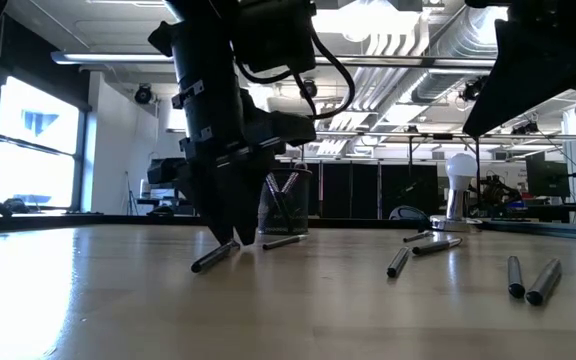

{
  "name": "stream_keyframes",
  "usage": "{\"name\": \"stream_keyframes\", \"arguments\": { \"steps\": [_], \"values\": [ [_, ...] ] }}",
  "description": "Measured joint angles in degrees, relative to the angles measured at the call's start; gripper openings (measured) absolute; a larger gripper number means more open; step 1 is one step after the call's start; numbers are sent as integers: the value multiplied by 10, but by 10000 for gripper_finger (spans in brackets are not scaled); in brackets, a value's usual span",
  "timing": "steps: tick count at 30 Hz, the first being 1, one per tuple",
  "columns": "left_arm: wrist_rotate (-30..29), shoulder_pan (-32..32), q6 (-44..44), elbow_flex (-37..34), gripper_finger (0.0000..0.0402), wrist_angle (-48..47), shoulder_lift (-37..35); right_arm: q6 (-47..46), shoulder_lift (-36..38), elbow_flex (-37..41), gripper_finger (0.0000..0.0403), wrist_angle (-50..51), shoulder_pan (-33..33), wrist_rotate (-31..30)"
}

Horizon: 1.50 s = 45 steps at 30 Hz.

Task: Pick & Place Makeup Brushes
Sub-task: Put the small white make-up brush into the black container

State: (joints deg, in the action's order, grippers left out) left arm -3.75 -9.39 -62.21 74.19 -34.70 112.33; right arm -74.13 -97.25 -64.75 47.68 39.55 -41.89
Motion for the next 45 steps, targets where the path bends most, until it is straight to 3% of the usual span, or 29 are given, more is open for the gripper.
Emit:
{"name": "stream_keyframes", "arguments": {
  "steps": [11, 32, 45],
  "values": [
    [18, -6, -16, -1, 7, 6, 2, 0, 0, 0, 1, 0, 0, 0],
    [1, -9, 74, -2, 0, 4, -6, 1, 0, 0, 3, 0, 0, -6],
    [-36, -8, 117, -1, 0, 3, -86, 0, 0, 0, 3, -4, 0, -6]
  ]
}}
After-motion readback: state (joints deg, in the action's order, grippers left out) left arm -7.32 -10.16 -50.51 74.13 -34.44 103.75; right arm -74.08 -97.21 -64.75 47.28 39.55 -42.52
